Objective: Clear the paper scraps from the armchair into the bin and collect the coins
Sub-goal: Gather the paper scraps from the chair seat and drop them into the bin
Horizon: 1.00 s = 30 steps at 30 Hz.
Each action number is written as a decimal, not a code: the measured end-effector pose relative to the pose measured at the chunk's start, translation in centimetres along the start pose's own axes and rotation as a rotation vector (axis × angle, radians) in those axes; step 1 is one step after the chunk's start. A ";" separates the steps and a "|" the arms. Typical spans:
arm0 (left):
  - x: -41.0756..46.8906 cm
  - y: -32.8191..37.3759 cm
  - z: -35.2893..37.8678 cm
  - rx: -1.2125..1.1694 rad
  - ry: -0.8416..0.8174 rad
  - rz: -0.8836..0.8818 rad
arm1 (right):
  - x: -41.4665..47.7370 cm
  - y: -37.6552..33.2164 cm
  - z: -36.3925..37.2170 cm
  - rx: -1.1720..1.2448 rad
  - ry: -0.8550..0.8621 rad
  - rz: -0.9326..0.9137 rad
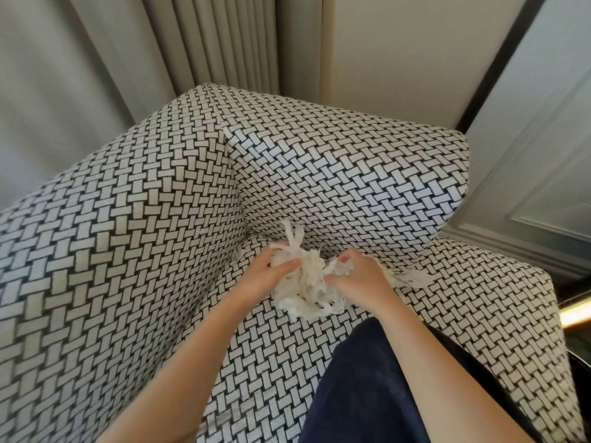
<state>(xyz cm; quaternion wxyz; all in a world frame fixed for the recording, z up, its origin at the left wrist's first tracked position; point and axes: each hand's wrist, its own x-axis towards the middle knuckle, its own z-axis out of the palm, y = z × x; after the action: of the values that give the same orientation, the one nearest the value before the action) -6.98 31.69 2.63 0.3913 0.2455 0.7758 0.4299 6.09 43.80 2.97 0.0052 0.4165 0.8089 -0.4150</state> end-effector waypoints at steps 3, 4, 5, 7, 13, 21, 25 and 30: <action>1.1 -1.2 -2.0 0.067 0.140 -0.053 | -0.1 -0.2 0.5 -0.012 0.033 0.045; 1.8 -1.8 -2.6 0.114 0.174 -0.090 | -0.1 -0.2 0.7 -0.025 0.058 0.065; 2.5 -2.5 -3.0 0.159 0.189 -0.142 | -0.2 -0.3 0.8 -0.061 0.081 0.088; 4.0 -3.8 -3.5 0.206 0.194 -0.227 | -0.5 -0.6 0.8 -0.170 0.142 0.106; 5.6 -5.4 -3.6 0.267 0.180 -0.266 | -0.8 -1.1 1.1 -0.244 0.343 0.035; 4.8 -6.7 -3.0 0.266 0.302 -0.156 | 0.3 -0.9 1.7 -0.169 0.419 -0.179; 2.9 -5.1 -2.1 0.062 0.433 0.014 | 0.7 -0.9 2.1 -0.180 0.415 -0.242; 2.1 -3.1 -0.8 0.075 0.493 0.216 | 1.2 -1.0 2.5 -0.387 0.246 -0.258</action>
<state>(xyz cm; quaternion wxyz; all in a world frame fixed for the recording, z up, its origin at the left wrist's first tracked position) -9.01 31.26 -0.65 0.1332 0.2288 0.8324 0.4868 3.77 42.60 1.59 -0.0664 0.3484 0.9142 -0.1959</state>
